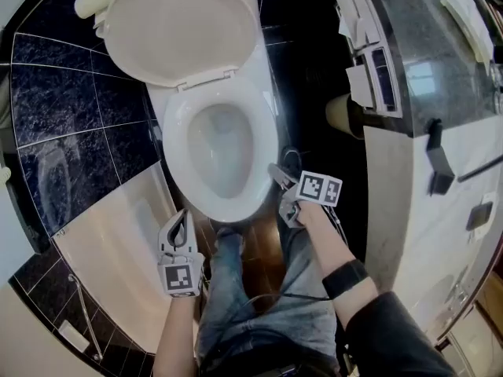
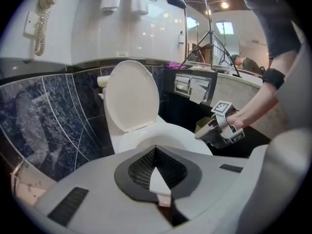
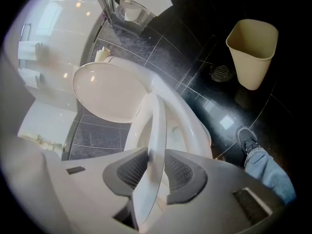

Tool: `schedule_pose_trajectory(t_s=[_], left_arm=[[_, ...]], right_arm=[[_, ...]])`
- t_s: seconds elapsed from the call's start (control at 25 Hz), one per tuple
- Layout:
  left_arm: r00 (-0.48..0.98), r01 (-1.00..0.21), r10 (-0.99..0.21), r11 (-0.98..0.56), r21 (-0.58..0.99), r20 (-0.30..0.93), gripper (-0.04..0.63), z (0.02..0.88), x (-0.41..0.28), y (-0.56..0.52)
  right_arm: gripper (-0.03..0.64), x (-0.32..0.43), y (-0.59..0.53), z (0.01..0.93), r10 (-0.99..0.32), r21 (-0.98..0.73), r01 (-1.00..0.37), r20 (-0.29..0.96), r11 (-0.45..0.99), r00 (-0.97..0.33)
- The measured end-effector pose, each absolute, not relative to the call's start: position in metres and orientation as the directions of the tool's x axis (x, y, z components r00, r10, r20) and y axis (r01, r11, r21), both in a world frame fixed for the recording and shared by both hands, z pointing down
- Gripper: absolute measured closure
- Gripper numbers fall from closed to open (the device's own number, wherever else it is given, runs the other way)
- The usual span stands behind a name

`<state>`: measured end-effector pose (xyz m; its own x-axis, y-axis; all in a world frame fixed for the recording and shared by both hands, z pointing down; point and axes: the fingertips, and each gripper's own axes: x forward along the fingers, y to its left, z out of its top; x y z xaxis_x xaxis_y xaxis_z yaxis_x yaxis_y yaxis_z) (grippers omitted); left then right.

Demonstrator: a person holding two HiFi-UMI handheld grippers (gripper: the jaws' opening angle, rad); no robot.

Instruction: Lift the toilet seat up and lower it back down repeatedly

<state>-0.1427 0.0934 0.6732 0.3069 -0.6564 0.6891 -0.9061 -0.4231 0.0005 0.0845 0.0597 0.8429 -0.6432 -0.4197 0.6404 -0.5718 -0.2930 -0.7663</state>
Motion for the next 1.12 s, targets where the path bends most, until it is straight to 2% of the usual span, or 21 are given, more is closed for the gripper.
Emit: schedule_pose_trajectory(t_s=[0.24, 0.36, 0.6, 0.8, 1.12], left_arm=[[0.287, -0.913, -0.509, -0.401, 0.071, 0.812, 0.595, 0.708, -0.152, 0.177], [0.315, -0.917, -0.475, -0.376, 0.134, 0.822, 0.595, 0.725, -0.135, 0.181], [0.339, -0.933, -0.579, -0.305, 0.189, 0.741, 0.595, 0.696, -0.105, 0.107], [0.301, -0.952, -0.627, -0.239, 0.190, 0.718, 0.595, 0.673, -0.108, 0.074], [0.268, -0.963, -0.686, -0.218, 0.160, 0.677, 0.595, 0.636, -0.116, 0.029]], right_arm=[[0.474, 0.082, 0.036, 0.789, -0.454, -0.797, -0.535, 0.602, -0.282, -0.657], [0.468, 0.080, 0.020, 0.767, -0.483, -0.818, -0.509, 0.571, -0.269, -0.664], [0.462, 0.078, 0.001, 0.739, -0.463, -0.810, -0.536, 0.580, -0.239, -0.670], [0.460, 0.077, -0.014, 0.726, -0.485, -0.826, -0.487, 0.561, -0.282, -0.671], [0.462, 0.077, -0.041, 0.688, -0.530, -0.863, -0.404, 0.505, -0.303, -0.682]])
